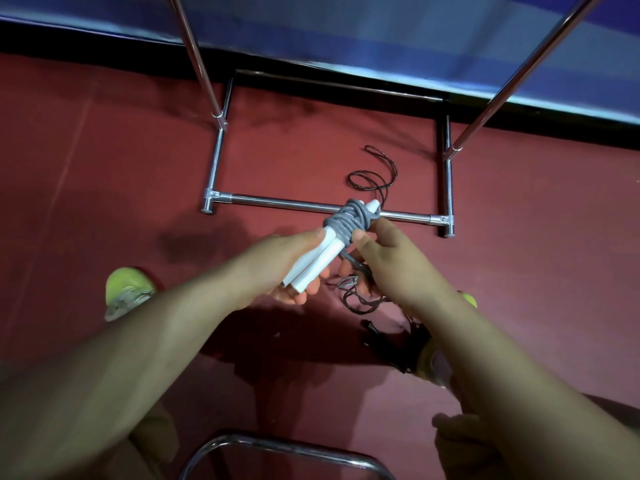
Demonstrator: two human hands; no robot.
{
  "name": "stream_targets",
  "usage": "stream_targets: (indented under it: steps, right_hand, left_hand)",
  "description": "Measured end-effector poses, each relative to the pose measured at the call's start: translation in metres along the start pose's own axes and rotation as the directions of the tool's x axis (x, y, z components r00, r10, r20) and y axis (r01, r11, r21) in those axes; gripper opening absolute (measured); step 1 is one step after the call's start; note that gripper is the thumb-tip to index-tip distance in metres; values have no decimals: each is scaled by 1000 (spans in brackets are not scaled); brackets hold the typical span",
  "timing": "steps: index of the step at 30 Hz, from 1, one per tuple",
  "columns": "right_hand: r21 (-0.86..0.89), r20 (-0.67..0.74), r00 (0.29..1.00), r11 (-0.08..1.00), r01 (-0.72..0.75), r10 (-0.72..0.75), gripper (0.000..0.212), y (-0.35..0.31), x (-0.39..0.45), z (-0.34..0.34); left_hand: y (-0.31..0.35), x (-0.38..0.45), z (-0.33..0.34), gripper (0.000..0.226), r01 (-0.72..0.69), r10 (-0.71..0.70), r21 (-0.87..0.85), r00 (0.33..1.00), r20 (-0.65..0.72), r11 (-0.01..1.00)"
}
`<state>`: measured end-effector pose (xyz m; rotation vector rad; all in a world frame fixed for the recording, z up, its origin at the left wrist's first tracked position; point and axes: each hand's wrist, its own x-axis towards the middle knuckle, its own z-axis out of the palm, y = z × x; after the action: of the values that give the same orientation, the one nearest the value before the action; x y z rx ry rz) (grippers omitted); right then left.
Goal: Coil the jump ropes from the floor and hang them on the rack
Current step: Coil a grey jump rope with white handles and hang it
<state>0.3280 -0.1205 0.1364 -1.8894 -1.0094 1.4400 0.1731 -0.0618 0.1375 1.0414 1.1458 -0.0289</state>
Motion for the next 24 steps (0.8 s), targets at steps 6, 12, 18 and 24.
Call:
stream_targets:
  steps: [6, 12, 18, 24]
  right_hand:
    - [163, 27, 996, 983, -86, 83, 19, -2, -1, 0]
    - [317, 109, 982, 931, -179, 152, 18, 4, 0, -1]
    - [379, 198, 971, 903, -203, 135, 12, -2, -4, -1]
    - [183, 28, 999, 983, 28, -34, 15, -1, -6, -12]
  left_hand:
    - [0, 5, -4, 44, -80, 91, 131, 993, -80, 988]
    - [-7, 10, -12, 40, -97, 191, 438, 966, -176, 894]
    - [-14, 17, -16, 40, -83, 253, 564, 940, -230, 822]
    - [-4, 6, -9, 44, -205, 257, 406, 963, -78, 891]
